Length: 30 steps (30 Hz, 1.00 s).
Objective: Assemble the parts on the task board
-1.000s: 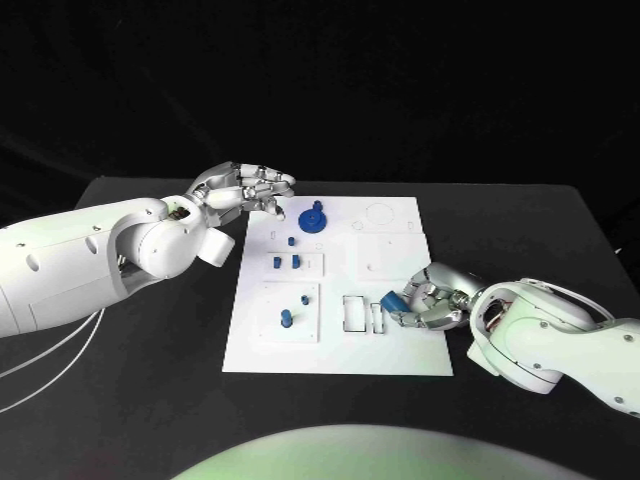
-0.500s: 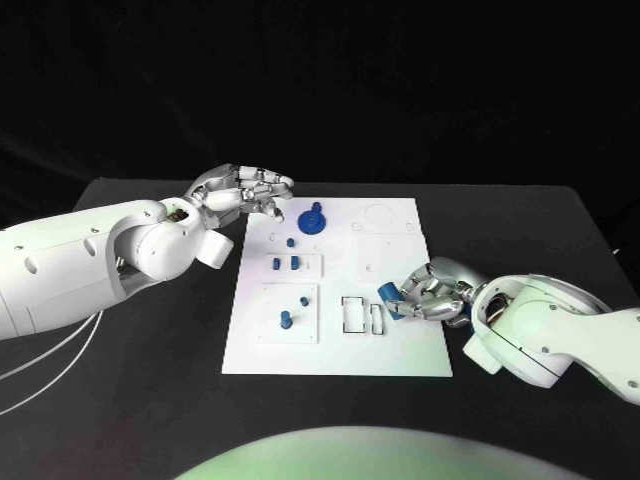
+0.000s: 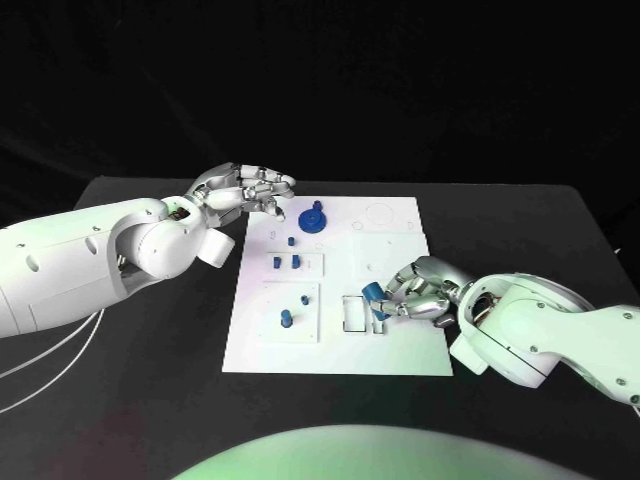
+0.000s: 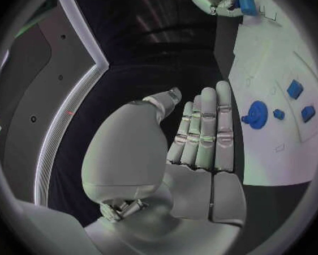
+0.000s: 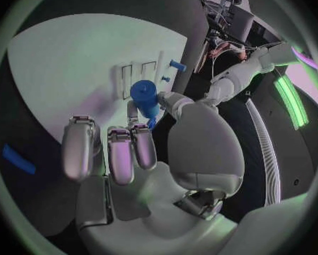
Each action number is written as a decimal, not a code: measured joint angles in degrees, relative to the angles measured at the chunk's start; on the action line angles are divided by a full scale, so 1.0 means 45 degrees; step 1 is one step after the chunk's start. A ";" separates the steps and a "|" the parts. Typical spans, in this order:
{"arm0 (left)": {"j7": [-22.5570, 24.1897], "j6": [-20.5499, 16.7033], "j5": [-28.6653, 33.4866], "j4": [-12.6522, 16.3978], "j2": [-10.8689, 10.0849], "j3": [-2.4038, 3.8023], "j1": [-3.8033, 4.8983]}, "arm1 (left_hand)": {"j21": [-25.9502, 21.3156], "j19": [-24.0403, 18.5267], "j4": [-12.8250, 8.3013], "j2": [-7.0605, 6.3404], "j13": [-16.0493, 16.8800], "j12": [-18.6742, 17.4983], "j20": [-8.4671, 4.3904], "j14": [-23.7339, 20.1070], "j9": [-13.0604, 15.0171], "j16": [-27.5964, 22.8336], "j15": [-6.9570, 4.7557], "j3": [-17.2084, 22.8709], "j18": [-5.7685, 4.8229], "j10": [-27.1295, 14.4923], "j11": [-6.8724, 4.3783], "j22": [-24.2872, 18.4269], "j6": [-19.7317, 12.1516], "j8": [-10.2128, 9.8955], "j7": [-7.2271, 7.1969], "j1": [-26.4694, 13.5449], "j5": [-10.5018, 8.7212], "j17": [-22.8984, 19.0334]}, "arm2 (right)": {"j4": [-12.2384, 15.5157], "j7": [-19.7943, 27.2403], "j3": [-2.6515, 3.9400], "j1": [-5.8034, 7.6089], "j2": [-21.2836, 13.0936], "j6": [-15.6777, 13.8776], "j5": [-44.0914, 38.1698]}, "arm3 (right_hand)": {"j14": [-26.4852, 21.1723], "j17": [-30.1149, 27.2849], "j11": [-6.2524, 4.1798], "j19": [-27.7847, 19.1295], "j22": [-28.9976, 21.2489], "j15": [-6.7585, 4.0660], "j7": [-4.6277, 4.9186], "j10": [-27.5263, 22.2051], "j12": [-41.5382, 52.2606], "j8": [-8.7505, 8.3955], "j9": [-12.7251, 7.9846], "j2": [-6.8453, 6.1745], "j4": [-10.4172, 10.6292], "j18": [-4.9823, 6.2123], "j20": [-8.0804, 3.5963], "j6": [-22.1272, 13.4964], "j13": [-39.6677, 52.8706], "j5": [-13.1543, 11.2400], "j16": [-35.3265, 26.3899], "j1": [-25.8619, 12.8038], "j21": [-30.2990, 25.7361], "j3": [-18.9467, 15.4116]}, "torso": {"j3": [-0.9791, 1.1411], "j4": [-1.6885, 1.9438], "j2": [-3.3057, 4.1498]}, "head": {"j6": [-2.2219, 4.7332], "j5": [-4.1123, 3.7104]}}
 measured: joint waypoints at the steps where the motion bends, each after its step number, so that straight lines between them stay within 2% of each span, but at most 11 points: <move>1: -0.0001 0.0001 0.0000 0.0001 0.0002 0.0000 0.0000 | 0.0000 -0.0001 0.0000 0.0000 0.0000 0.0000 0.0000 0.0000 0.0000 0.0000 0.0000 0.0000 0.0000 -0.0001 0.0000 0.0000 0.0000 0.0000 0.0000 0.0000 0.0000 0.0000 | -0.0004 0.0013 0.0000 -0.0002 0.0061 0.0038 0.0001 | 0.0000 0.0000 0.0000 0.0000 0.0000 0.0000 0.0000 0.0000 0.0000 0.0000 0.0000 -0.0043 -0.0432 -0.0001 0.0000 0.0000 0.0000 -0.0041 0.0000 -0.0109 0.0000 0.0474 | 0.0000 0.0000 0.0000 | 0.0000 -0.0001; 5: -0.0003 0.0005 0.0000 0.0003 0.0005 0.0000 0.0000 | 0.0000 0.0000 0.0000 0.0000 0.0000 0.0000 0.0000 0.0000 0.0000 0.0000 0.0000 0.0000 0.0000 0.0000 0.0000 0.0000 0.0000 0.0000 0.0000 0.0000 0.0000 0.0000 | -0.0059 0.0055 -0.0004 -0.0026 0.0317 0.0230 -0.0011 | 0.0000 -0.0001 0.0000 0.0000 -0.0001 0.0000 0.0008 0.0000 0.0000 0.0000 0.0001 -0.0085 -0.0495 0.0000 0.0000 0.0008 -0.0001 0.0410 0.0000 -0.0388 -0.0048 0.0601 | 0.0002 0.0000 0.0000 | -0.0001 -0.0026; 9: -0.0004 0.0007 0.0000 0.0006 0.0007 0.0000 0.0000 | 0.0000 0.0000 0.0000 0.0000 0.0000 0.0000 0.0000 0.0000 0.0000 0.0000 0.0000 0.0000 0.0001 0.0000 0.0000 0.0000 0.0000 0.0000 0.0000 0.0000 0.0000 0.0000 | -0.0225 0.0061 -0.0018 -0.0053 0.0515 0.0437 -0.0080 | 0.0000 -0.0001 0.0000 0.0000 -0.0001 0.0001 0.0047 0.0000 0.0000 0.0003 0.0005 -0.0085 -0.0344 -0.0001 0.0000 0.0048 -0.0001 0.0507 0.0000 -0.0654 -0.0049 0.0451 | 0.0001 0.0001 0.0000 | -0.0001 -0.0017; 10: -0.0005 0.0008 0.0000 0.0008 0.0007 0.0000 0.0000 | 0.0000 0.0000 0.0000 0.0000 0.0000 0.0000 0.0000 0.0000 0.0000 0.0000 0.0000 0.0000 0.0001 0.0000 0.0000 0.0000 0.0000 0.0000 0.0000 0.0000 0.0000 0.0000 | -0.0273 0.0060 -0.0021 -0.0058 0.0551 0.0481 -0.0105 | 0.0000 -0.0001 0.0000 0.0000 -0.0001 0.0001 0.0047 0.0000 0.0000 0.0272 0.0007 -0.0106 -0.0291 -0.0001 0.0000 0.0049 -0.0001 0.0487 0.0000 -0.0676 -0.0049 0.0397 | 0.0000 0.0006 0.0000 | 0.0000 -0.0006; 11: -0.0005 0.0008 0.0000 0.0011 0.0007 0.0000 0.0000 | 0.0000 0.0000 0.0000 0.0000 0.0000 0.0000 0.0000 0.0000 0.0000 0.0000 0.0000 0.0000 0.0000 0.0000 0.0000 0.0000 0.0000 0.0000 0.0000 0.0000 0.0000 0.0000 | -0.0320 0.0055 -0.0022 -0.0065 0.0584 0.0518 -0.0131 | -0.0001 -0.0001 0.0000 0.0000 -0.0002 0.0001 0.0047 0.0000 0.0000 0.0510 0.0008 -0.0139 -0.0244 -0.0001 0.0000 0.0049 -0.0001 0.0397 0.0000 -0.0750 -0.0049 0.0343 | 0.0000 0.0007 0.0000 | 0.0002 -0.0002; 13: -0.0005 0.0008 0.0000 0.0017 0.0006 0.0000 0.0000 | 0.0000 0.0000 0.0000 0.0000 0.0000 0.0000 0.0000 0.0000 0.0001 0.0000 0.0000 0.0000 0.0001 0.0000 0.0000 0.0000 0.0000 0.0000 0.0000 0.0000 0.0000 0.0000 | -0.0427 0.0034 -0.0026 -0.0086 0.0655 0.0590 -0.0208 | 0.0000 -0.0001 0.0000 0.0034 -0.0002 0.0001 0.0066 0.0000 0.0000 0.0690 0.0058 -0.0129 -0.0154 -0.0001 -0.0034 0.0070 0.0008 0.0160 0.0000 -0.0915 -0.0049 0.0173 | 0.0000 0.0009 0.0000 | 0.0005 -0.0001; 14: -0.0005 0.0008 0.0000 0.0020 0.0006 0.0000 0.0000 | 0.0000 0.0000 0.0000 0.0000 0.0000 0.0000 0.0000 0.0000 0.0001 0.0000 0.0000 0.0000 0.0000 0.0000 0.0000 0.0000 0.0000 0.0000 0.0000 0.0000 0.0000 0.0000 | -0.0469 0.0025 -0.0028 -0.0097 0.0682 0.0611 -0.0247 | 0.0000 -0.0001 0.0000 0.0045 -0.0002 0.0001 0.0067 0.0000 0.0000 0.0738 0.0542 -0.0135 -0.0094 0.0000 -0.0045 0.0073 0.0010 -0.0015 0.0000 -0.1052 -0.0049 0.0071 | 0.0000 0.0009 0.0000 | 0.0006 -0.0009; 16: -0.0006 0.0008 0.0000 0.0023 0.0002 0.0000 0.0000 | 0.0000 0.0000 0.0000 0.0000 0.0000 0.0000 0.0000 0.0000 0.0001 0.0000 0.0000 0.0000 0.0000 0.0000 0.0000 0.0000 0.0000 0.0000 0.0000 0.0000 0.0000 0.0000 | -0.0554 0.0003 -0.0032 -0.0116 0.0743 0.0641 -0.0348 | 0.0000 -0.0001 0.0000 0.0046 -0.0003 0.0001 0.0035 0.0000 0.0000 0.0788 0.0774 -0.0169 0.0040 0.0000 -0.0046 0.0147 0.0010 -0.0375 0.0000 -0.1108 -0.0049 -0.0079 | 0.0001 0.0007 0.0000 | 0.0010 -0.0021; 20: -0.0009 0.0008 0.0000 0.0028 -0.0002 0.0000 0.0000 | 0.0000 0.0000 0.0000 0.0000 0.0000 0.0000 0.0000 0.0000 0.0001 0.0000 0.0000 0.0000 0.0000 0.0000 0.0000 0.0000 0.0000 0.0000 0.0000 0.0000 0.0000 0.0000 | -0.0670 -0.0025 -0.0034 -0.0128 0.0827 0.0659 -0.0498 | 0.0000 -0.0001 0.0000 0.0046 -0.0003 0.0001 -0.0067 0.0000 0.0000 0.0776 0.0827 -0.0136 0.0165 -0.0001 -0.0046 0.0250 0.0009 -0.0515 0.0000 -0.1244 -0.0049 -0.0204 | 0.0000 0.0009 0.0000 | 0.0017 -0.0022; 24: -0.0013 0.0009 0.0000 0.0036 -0.0004 0.0000 0.0000 | 0.0000 0.0000 0.0000 0.0000 -0.0001 0.0000 0.0000 0.0000 0.0001 0.0000 0.0000 0.0000 0.0001 0.0000 0.0000 0.0000 0.0000 0.0000 0.0000 0.0000 0.0000 0.0000 | -0.0811 -0.0048 -0.0034 -0.0132 0.0952 0.0672 -0.0645 | 0.0000 -0.0002 0.0001 -0.0001 -0.0003 0.0001 -0.0391 -0.0001 -0.0050 0.0763 0.0828 -0.0205 0.0373 -0.0001 -0.0092 0.0580 0.0009 -0.0563 0.0000 -0.1443 -0.0108 -0.0462 | 0.0000 0.0009 0.0001 | 0.0029 0.0001; 30: -0.0019 0.0010 0.0001 0.0042 -0.0013 0.0000 0.0000 | 0.0000 0.0000 0.0000 0.0000 -0.0001 0.0000 0.0000 0.0000 0.0002 0.0000 0.0000 0.0000 0.0001 0.0000 0.0000 0.0000 0.0000 0.0000 0.0000 0.0000 0.0000 0.0000 | -0.0901 -0.0063 -0.0034 -0.0143 0.1114 0.0777 -0.0793 | -0.0047 -0.0001 0.0001 -0.0001 -0.0004 -0.0045 -0.0525 0.0000 -0.0116 0.0770 0.0945 -0.0131 0.0645 -0.0001 -0.0092 0.0715 0.0008 -0.1742 0.0000 -0.1538 -0.0197 -0.1071 | 0.0009 0.0007 0.0005 | 0.0007 0.0042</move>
